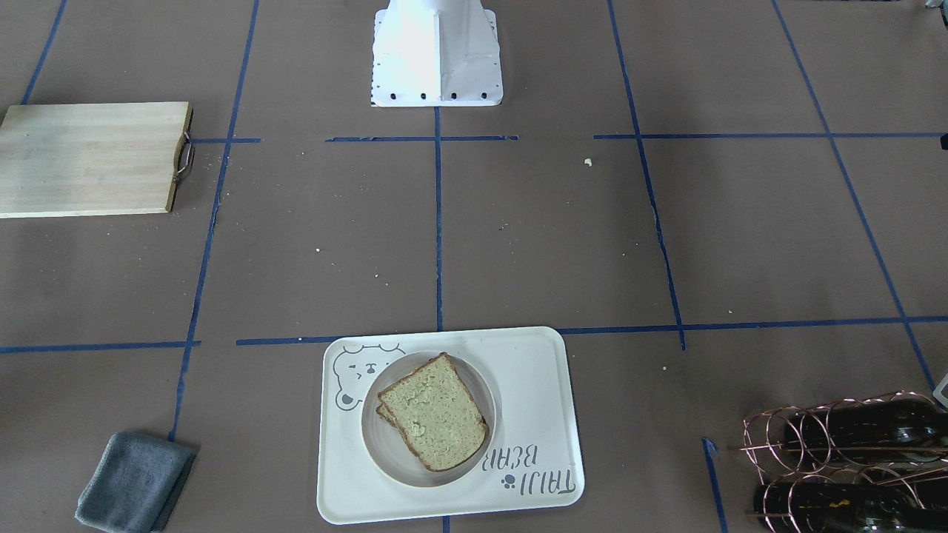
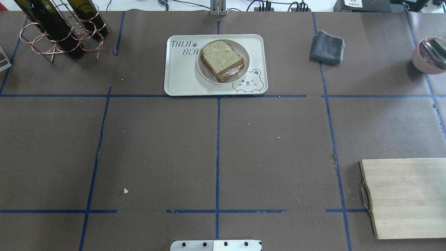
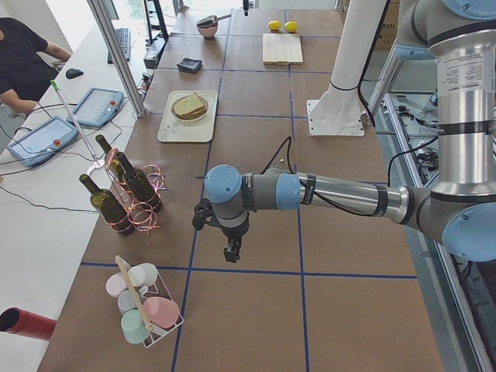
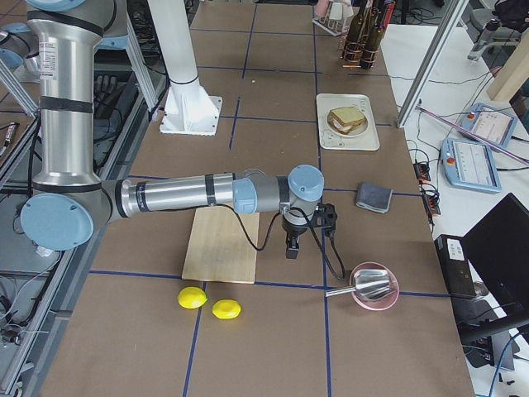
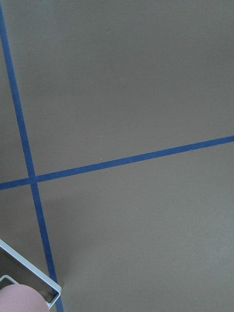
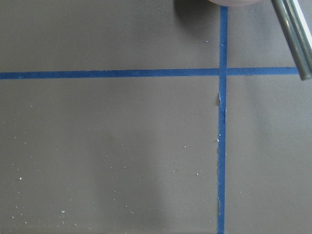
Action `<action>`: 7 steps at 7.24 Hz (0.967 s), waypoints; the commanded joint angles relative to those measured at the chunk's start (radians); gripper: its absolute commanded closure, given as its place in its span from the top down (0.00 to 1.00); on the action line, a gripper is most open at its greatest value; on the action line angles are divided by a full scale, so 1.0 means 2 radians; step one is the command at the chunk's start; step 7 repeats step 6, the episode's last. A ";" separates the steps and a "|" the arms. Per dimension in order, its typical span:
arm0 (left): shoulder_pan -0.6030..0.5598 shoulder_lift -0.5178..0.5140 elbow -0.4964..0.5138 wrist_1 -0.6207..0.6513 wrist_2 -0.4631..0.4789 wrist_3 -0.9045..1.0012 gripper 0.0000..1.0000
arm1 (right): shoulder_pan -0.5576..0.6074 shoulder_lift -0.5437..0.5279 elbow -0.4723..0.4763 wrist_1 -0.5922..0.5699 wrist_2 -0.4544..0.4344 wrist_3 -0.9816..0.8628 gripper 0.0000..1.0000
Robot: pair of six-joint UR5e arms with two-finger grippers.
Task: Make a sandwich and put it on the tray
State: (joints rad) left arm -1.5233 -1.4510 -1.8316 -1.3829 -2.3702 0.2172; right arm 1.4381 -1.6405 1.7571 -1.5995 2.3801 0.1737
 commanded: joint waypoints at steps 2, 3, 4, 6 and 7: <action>0.001 -0.006 0.003 0.000 0.000 0.000 1.00 | 0.016 -0.015 -0.003 -0.004 -0.006 -0.051 1.00; 0.001 -0.012 0.005 0.001 0.002 0.000 1.00 | 0.025 -0.020 -0.011 -0.004 -0.007 -0.071 1.00; 0.001 -0.023 0.016 0.002 0.003 0.000 1.00 | 0.030 -0.020 -0.013 -0.005 -0.006 -0.078 1.00; 0.001 -0.032 0.025 0.003 0.004 0.001 1.00 | 0.032 -0.020 -0.016 -0.004 -0.006 -0.079 1.00; 0.001 -0.032 0.025 0.003 0.004 0.001 1.00 | 0.032 -0.020 -0.016 -0.004 -0.006 -0.079 1.00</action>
